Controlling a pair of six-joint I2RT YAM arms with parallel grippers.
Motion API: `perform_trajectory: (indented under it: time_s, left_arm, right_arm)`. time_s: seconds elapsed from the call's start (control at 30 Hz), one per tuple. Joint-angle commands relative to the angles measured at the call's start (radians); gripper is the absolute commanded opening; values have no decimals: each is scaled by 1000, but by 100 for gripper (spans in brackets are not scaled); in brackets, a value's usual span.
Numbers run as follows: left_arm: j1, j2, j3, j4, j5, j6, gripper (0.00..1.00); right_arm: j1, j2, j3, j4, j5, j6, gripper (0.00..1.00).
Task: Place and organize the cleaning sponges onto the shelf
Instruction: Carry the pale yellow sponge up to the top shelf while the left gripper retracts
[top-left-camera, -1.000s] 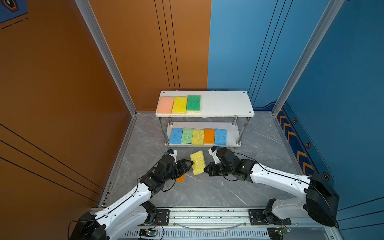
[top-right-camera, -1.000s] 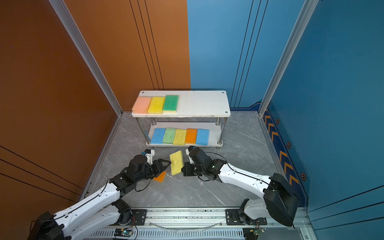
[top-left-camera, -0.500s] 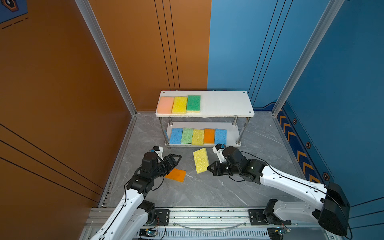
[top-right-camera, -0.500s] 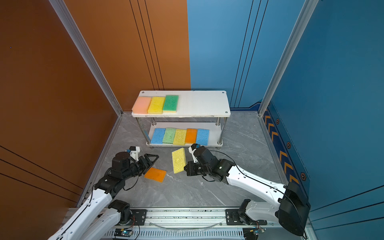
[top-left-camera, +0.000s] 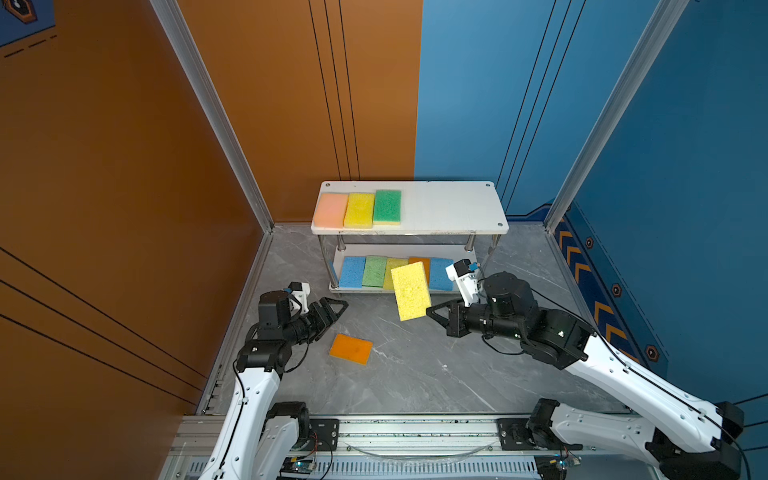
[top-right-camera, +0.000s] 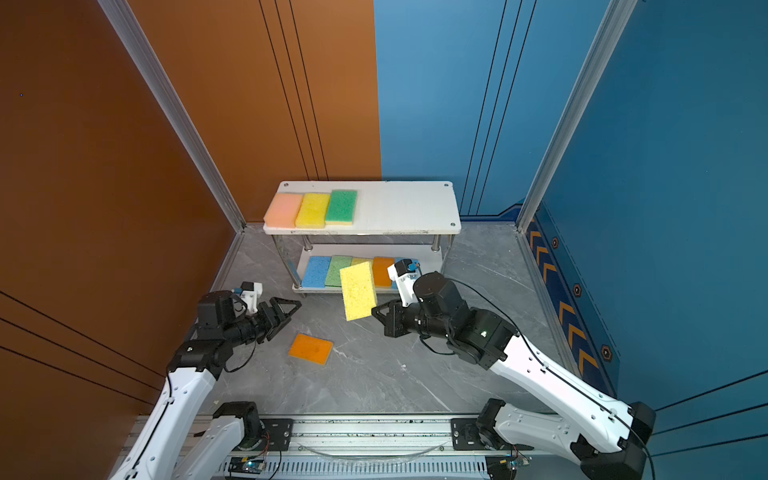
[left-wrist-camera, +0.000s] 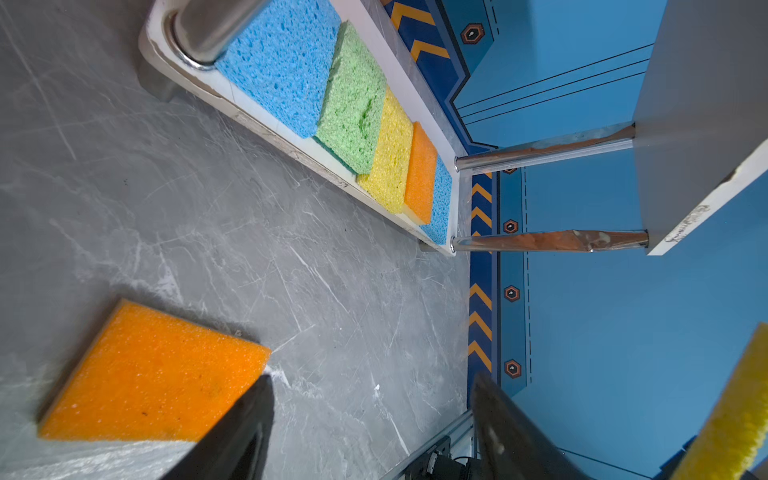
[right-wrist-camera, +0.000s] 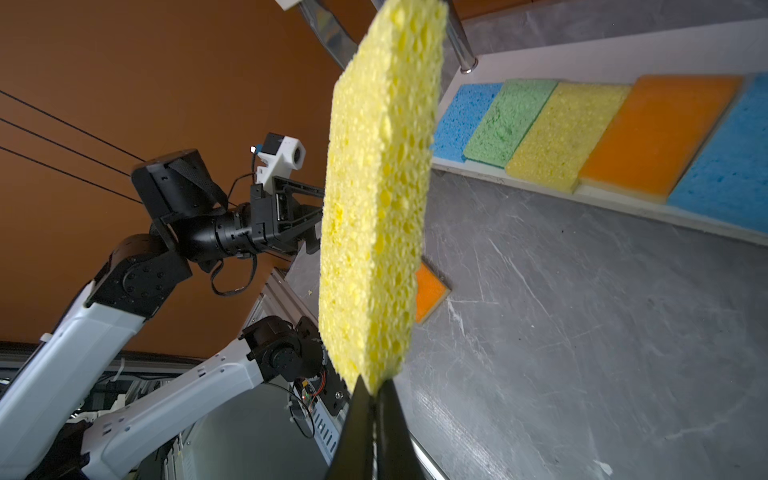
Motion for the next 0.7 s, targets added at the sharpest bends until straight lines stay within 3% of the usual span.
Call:
perform_trajectory:
  time_s: [0.0,0.23,0.4,0.67]
  left_arm:
    - [42,16,44,-62,85,97,76]
    - [179,29,90,-144,141,226,80]
    - [180,23,66,-164,92,296,81]
    - [175,-8,41,-163,65,304,85]
  right_arm:
    - [-41,11,108,-74,-17,-64,0]
    - [-202,100,304,-77,-130,-73,0]
    - [-267,180,442,-77,-158,-60,0]
    - [-313,302,590,-78,-203,-36,0]
